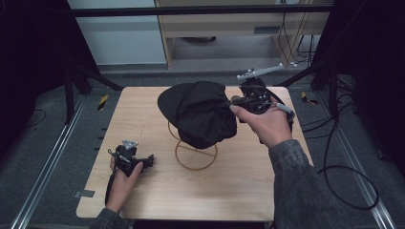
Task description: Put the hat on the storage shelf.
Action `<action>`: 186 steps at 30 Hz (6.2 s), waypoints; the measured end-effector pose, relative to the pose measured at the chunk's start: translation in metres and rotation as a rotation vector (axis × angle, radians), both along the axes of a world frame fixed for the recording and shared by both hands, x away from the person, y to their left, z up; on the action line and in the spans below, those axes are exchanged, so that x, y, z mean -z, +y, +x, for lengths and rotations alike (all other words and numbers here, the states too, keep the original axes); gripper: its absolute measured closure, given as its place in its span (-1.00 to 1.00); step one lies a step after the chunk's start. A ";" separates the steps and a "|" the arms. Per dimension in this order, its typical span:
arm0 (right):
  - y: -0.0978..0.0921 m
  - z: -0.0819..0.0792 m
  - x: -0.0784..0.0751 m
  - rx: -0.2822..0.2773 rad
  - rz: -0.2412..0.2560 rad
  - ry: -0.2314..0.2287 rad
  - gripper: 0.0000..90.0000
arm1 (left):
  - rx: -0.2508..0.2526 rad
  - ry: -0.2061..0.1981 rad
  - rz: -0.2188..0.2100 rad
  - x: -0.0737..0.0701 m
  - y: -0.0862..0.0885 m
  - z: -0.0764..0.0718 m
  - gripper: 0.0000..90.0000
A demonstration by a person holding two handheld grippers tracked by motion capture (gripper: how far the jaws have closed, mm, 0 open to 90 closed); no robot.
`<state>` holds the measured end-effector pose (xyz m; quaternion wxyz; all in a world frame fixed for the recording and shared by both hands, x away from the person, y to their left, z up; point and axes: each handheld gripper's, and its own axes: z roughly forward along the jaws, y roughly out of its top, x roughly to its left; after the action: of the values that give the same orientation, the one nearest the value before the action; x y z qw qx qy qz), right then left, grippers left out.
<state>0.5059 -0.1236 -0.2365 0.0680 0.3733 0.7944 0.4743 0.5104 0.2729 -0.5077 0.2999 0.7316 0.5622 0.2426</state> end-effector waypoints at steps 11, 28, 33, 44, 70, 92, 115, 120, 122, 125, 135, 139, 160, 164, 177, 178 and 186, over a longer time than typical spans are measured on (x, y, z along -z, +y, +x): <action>0.005 0.003 0.013 -0.001 -0.011 0.021 0.90 | 0.001 0.001 0.001 0.000 0.000 0.000 -1.00; 0.022 0.007 0.022 -0.011 -0.053 0.013 0.86 | 0.002 0.001 0.000 0.000 0.000 0.000 -1.00; 0.025 0.008 0.024 -0.010 -0.061 0.016 0.86 | 0.003 0.001 0.001 0.000 0.000 0.000 -1.00; 0.035 0.012 0.029 -0.017 -0.086 0.014 0.83 | 0.005 0.001 0.001 0.000 0.000 0.000 -1.00; 0.048 0.015 0.035 -0.005 -0.146 -0.004 0.63 | 0.005 0.000 -0.001 0.000 -0.001 0.000 -1.00; 0.027 0.011 0.031 0.018 -0.110 0.002 0.53 | 0.006 0.000 -0.002 0.000 -0.001 0.000 -1.00; -0.044 -0.005 0.034 0.130 -0.090 0.006 0.50 | 0.006 -0.002 -0.002 0.000 -0.001 0.000 -1.00; -0.055 -0.009 0.035 0.153 -0.083 0.005 0.44 | 0.007 -0.002 -0.002 0.000 -0.001 0.000 -1.00; -0.059 -0.010 0.037 0.164 -0.084 0.005 0.39 | 0.007 -0.003 -0.002 0.000 -0.001 0.000 -1.00; -0.064 -0.012 0.038 0.179 -0.082 0.008 0.32 | 0.007 -0.002 -0.002 0.000 -0.001 0.000 -1.00; -0.081 -0.017 0.044 0.228 -0.065 0.005 0.07 | 0.007 -0.003 -0.002 0.000 -0.001 0.000 -1.00; -0.087 -0.018 0.046 0.244 -0.062 -0.003 -0.06 | 0.007 -0.003 -0.002 0.000 -0.001 0.000 -1.00; -0.118 -0.024 0.072 0.394 -0.089 -0.032 -0.76 | 0.008 -0.001 0.000 0.000 -0.001 0.000 -1.00; -0.120 -0.025 0.074 0.396 -0.087 -0.037 -0.77 | 0.009 0.000 0.001 0.000 -0.001 0.000 -1.00; -0.129 -0.032 0.093 0.409 -0.088 -0.026 -0.82 | 0.009 0.000 0.001 0.000 -0.001 -0.001 -1.00; -0.129 -0.033 0.096 0.412 -0.086 -0.023 -0.82 | 0.009 0.000 0.001 0.000 -0.001 -0.001 -1.00; -0.127 -0.036 0.121 0.399 -0.100 0.010 -0.81 | 0.009 -0.001 0.001 0.000 -0.001 -0.001 -1.00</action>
<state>0.4696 -0.2506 -0.3577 0.1751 0.5219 0.7275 0.4096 0.5098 0.2717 -0.5078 0.3009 0.7342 0.5586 0.2418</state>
